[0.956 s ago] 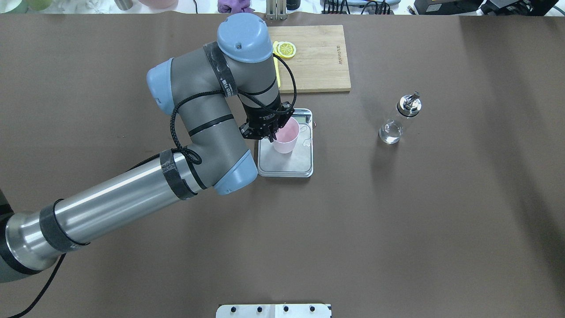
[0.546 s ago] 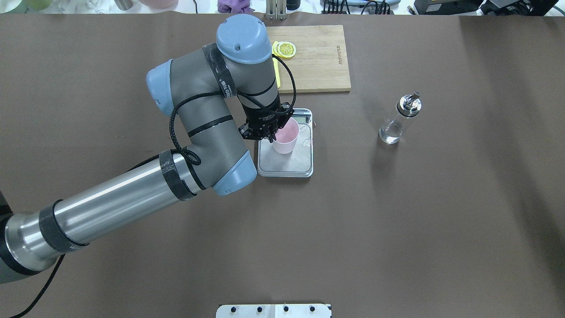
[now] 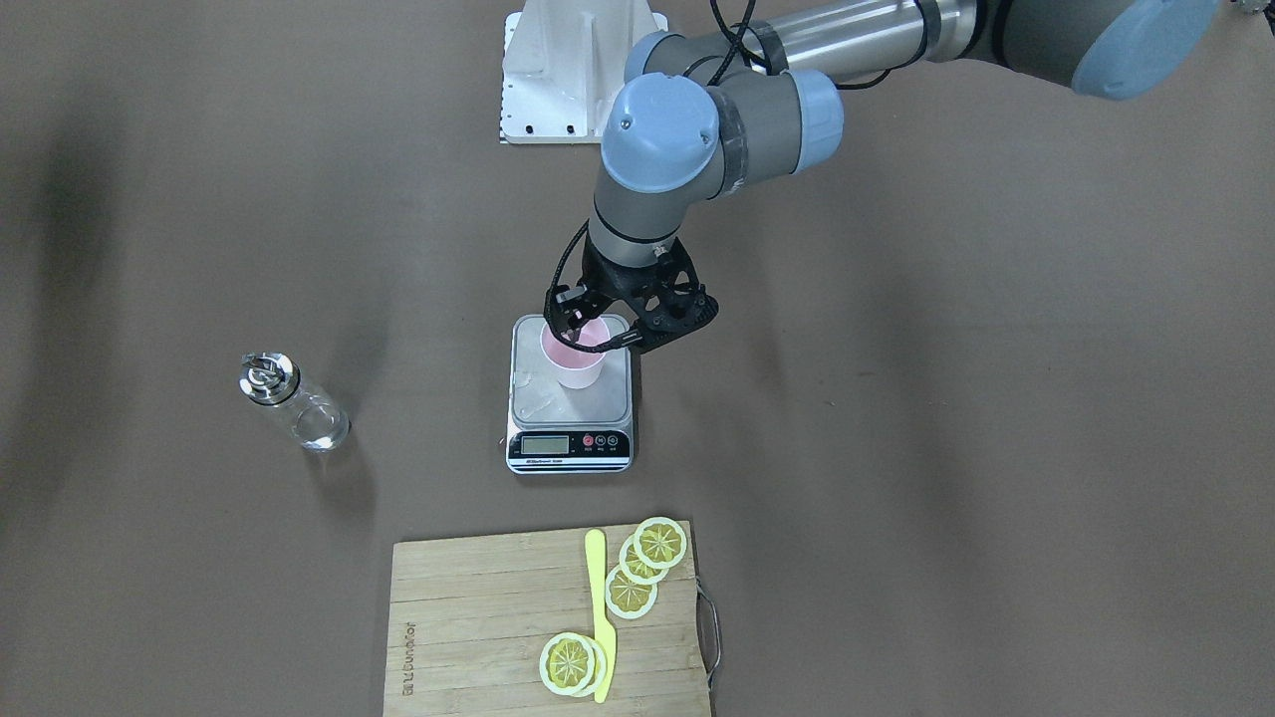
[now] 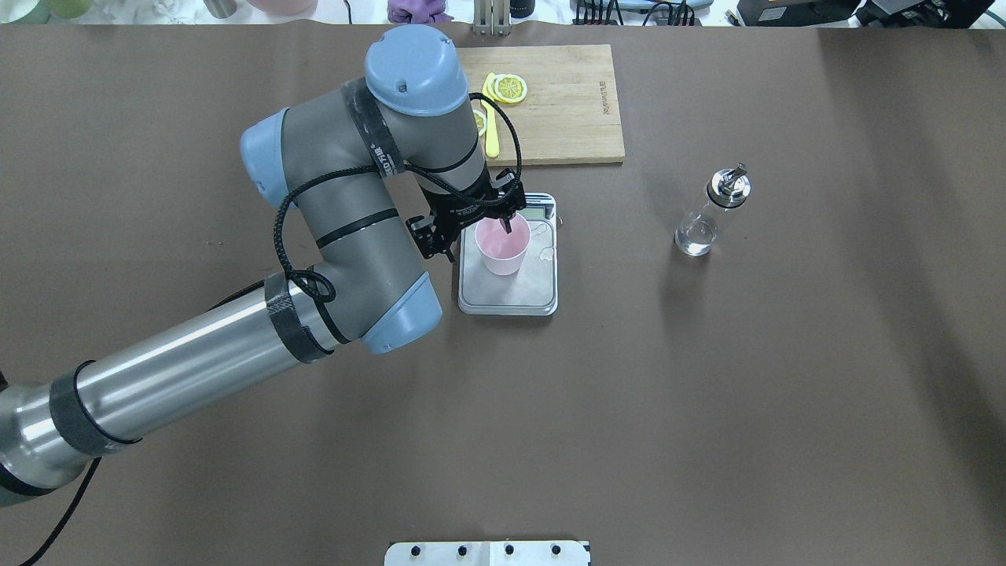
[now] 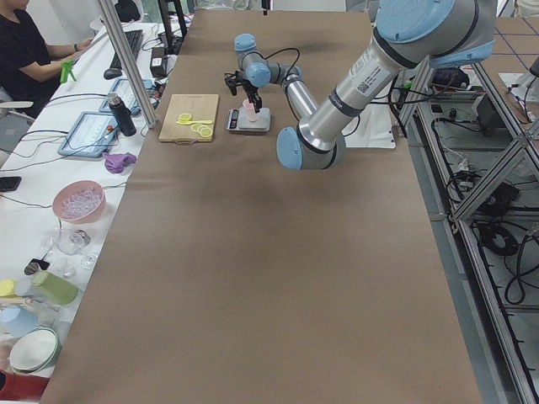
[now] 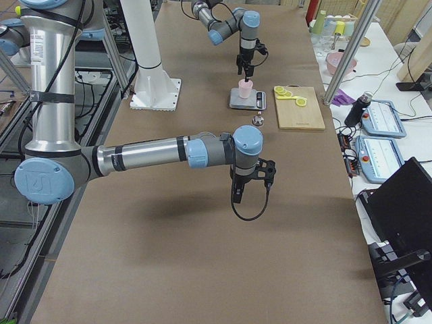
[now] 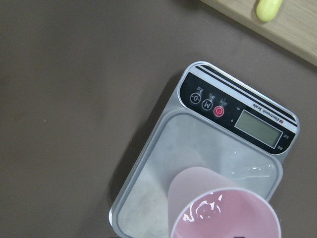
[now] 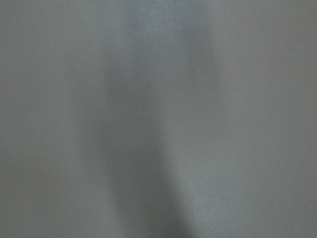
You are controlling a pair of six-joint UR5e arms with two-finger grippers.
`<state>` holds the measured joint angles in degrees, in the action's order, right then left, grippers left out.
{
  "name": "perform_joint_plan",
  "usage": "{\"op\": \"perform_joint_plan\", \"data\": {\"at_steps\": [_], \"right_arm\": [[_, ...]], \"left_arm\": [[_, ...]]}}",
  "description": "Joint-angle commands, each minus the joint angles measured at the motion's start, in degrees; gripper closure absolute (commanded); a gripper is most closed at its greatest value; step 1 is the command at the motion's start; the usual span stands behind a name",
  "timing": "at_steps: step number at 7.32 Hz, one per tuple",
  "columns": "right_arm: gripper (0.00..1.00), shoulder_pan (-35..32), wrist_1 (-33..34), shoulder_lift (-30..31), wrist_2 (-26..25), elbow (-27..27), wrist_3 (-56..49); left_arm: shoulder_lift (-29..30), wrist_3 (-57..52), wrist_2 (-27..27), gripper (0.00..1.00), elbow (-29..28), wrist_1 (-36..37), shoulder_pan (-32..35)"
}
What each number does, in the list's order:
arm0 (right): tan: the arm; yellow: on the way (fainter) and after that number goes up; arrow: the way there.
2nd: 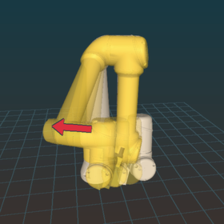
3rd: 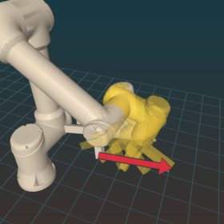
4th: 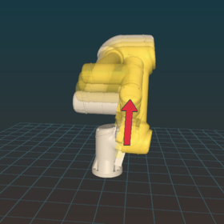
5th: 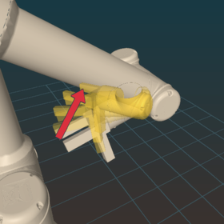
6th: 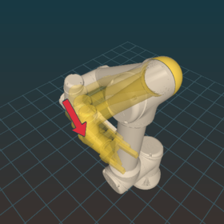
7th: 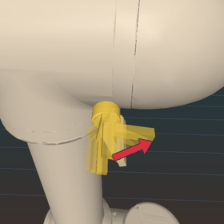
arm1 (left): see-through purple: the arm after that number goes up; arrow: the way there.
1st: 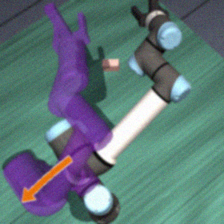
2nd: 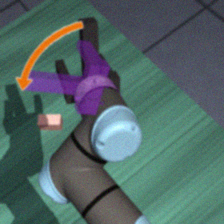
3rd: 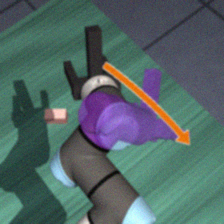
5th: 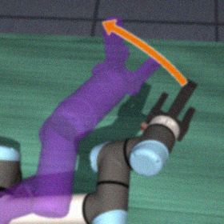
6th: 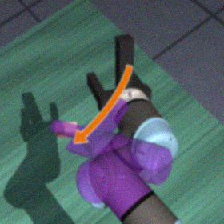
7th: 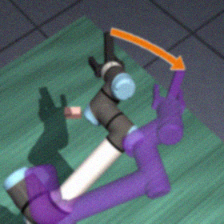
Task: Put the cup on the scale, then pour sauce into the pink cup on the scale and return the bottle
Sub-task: 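Lower the pink cup onto the scale and open the left gripper, then withdraw the left gripper from the cup while the right gripper reaches toward the sauce bottle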
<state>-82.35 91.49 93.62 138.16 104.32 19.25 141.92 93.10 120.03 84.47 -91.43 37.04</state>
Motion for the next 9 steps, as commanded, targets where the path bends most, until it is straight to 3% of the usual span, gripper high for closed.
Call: {"op": "perform_joint_plan", "data": {"at_steps": [1, 4, 6, 9], "right_arm": [[0.00, 0.17, -0.09, -0.10, 0.71, 4.02, 0.00], [0.00, 9.19, -0.70, -0.45, -3.58, 19.66, -0.18], [0.01, 19.45, -7.97, -2.38, -15.05, 20.74, 2.87], [0.01, 37.11, -25.26, -2.04, -32.18, 20.22, 30.87]], "left_arm": [[-3.65, -0.12, 0.21, 0.03, 5.68, 0.29, 1.36], [-8.57, -2.83, 0.21, 0.02, 11.74, 2.29, 2.42], [-9.81, -3.63, 0.03, 0.02, 12.91, 2.39, 2.95], [-9.90, -3.63, -0.06, 0.02, 13.09, 2.39, 3.30]]}}
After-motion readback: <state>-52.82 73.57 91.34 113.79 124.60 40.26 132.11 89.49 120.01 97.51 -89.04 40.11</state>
